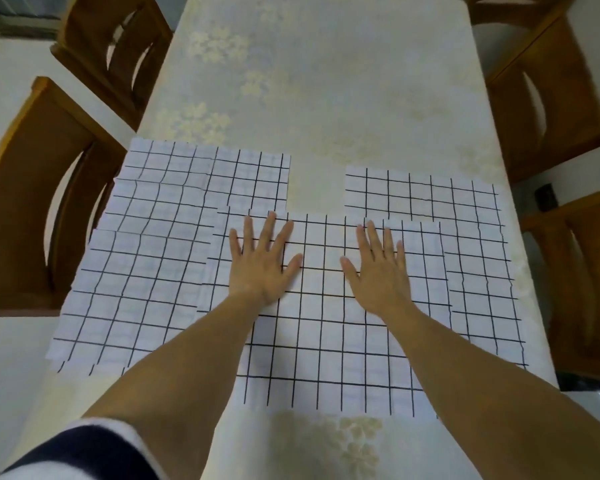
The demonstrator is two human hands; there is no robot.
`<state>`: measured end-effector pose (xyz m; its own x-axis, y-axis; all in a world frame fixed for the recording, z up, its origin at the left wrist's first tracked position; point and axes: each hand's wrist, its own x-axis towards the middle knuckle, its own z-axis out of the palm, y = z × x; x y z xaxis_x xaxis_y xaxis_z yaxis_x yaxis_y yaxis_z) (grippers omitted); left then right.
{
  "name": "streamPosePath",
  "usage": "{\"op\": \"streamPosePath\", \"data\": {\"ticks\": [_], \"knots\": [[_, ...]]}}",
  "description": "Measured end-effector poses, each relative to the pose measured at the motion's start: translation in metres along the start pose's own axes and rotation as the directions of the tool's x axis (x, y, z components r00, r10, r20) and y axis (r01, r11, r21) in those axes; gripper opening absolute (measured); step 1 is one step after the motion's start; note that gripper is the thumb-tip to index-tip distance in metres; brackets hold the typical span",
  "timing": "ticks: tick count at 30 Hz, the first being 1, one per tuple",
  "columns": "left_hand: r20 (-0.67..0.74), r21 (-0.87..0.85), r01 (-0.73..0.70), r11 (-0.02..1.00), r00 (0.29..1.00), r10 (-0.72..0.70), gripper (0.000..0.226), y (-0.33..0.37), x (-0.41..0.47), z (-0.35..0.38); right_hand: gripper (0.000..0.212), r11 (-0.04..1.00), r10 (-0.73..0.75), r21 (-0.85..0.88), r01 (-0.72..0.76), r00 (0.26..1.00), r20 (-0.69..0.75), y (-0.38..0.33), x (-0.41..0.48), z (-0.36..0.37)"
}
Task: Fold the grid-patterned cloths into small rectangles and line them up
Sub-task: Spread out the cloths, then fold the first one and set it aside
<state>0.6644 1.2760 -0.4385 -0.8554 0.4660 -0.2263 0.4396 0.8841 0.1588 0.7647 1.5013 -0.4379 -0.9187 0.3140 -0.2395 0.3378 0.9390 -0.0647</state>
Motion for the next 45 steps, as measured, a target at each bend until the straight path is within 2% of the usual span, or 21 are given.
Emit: {"op": "streamPosePath", "data": {"ticks": [2,4,7,9,14,19,23,30,33,35,37,39,40,43,45], "knots": [[0.024,-0.005,-0.012,1.0,1.0,0.013,0.072,0.0,0.001,-0.004,0.078,1.0,0.018,-0.01,-0.018,0.999,0.034,0.005,-0.003,-0.004],[-0.01,0.035,-0.012,0.999,1.0,0.012,0.072,0.007,-0.003,-0.012,0.076,0.999,0.038,-0.011,-0.038,0.999,-0.017,-0.008,-0.014,-0.012],[-0.184,0.01,-0.036,0.999,0.982,0.038,0.067,0.034,-0.029,-0.021,0.067,0.995,-0.08,0.042,0.086,0.99,-0.115,-0.05,-0.048,-0.022],[-0.21,-0.056,-0.08,0.995,0.976,0.066,0.063,0.049,-0.059,-0.012,0.07,0.989,-0.128,0.066,0.135,0.986,-0.109,-0.074,-0.076,-0.012],[-0.034,-0.086,-0.062,0.994,0.998,0.059,0.059,0.044,-0.122,0.032,0.065,0.994,-0.111,0.001,0.112,0.993,-0.034,-0.077,-0.128,0.034],[-0.001,-0.032,-0.045,0.998,0.999,0.045,0.059,0.035,-0.126,0.032,0.066,0.996,-0.091,0.014,0.091,0.996,-0.02,-0.061,-0.131,0.032],[0.042,-0.011,0.03,0.999,0.999,-0.029,0.065,0.029,-0.126,0.024,0.068,1.0,0.007,0.002,-0.007,1.0,0.008,-0.027,-0.135,0.027],[0.15,-0.003,-0.008,1.0,0.989,0.008,0.076,0.022,-0.123,0.017,0.078,0.985,0.17,-0.024,-0.168,0.984,0.056,0.053,-0.15,0.019],[0.2,0.005,0.018,1.0,0.98,-0.018,0.084,0.032,-0.115,0.004,0.092,0.971,0.226,0.077,-0.226,0.974,0.017,0.06,-0.146,0.005],[0.128,0.009,-0.041,0.999,0.991,0.04,0.083,0.043,-0.106,-0.01,0.098,0.934,0.311,0.193,-0.3,0.95,-0.032,0.056,-0.135,-0.006],[0.097,-0.019,-0.126,0.992,0.987,0.127,0.087,0.053,-0.092,-0.022,0.103,0.857,0.431,0.312,-0.41,0.902,0.001,0.054,-0.122,-0.014],[0.182,-0.064,-0.156,0.986,0.969,0.165,0.103,0.062,-0.073,-0.029,0.103,0.746,0.549,0.418,-0.518,0.834,0.053,0.058,-0.108,-0.023],[0.24,-0.082,-0.149,0.985,0.957,0.165,0.11,0.066,-0.064,-0.03,0.102,0.726,0.573,0.424,-0.542,0.817,0.064,0.061,-0.102,-0.027],[0.384,-0.064,-0.106,0.992,0.915,0.123,0.128,0.071,-0.044,-0.028,0.1,0.728,0.566,0.39,-0.564,0.815,0.124,0.074,-0.089,-0.031],[0.434,-0.042,-0.086,0.995,0.896,0.096,0.137,0.071,-0.038,-0.027,0.098,0.64,0.582,0.462,-0.614,0.78,0.23,0.084,-0.081,-0.033]]}}
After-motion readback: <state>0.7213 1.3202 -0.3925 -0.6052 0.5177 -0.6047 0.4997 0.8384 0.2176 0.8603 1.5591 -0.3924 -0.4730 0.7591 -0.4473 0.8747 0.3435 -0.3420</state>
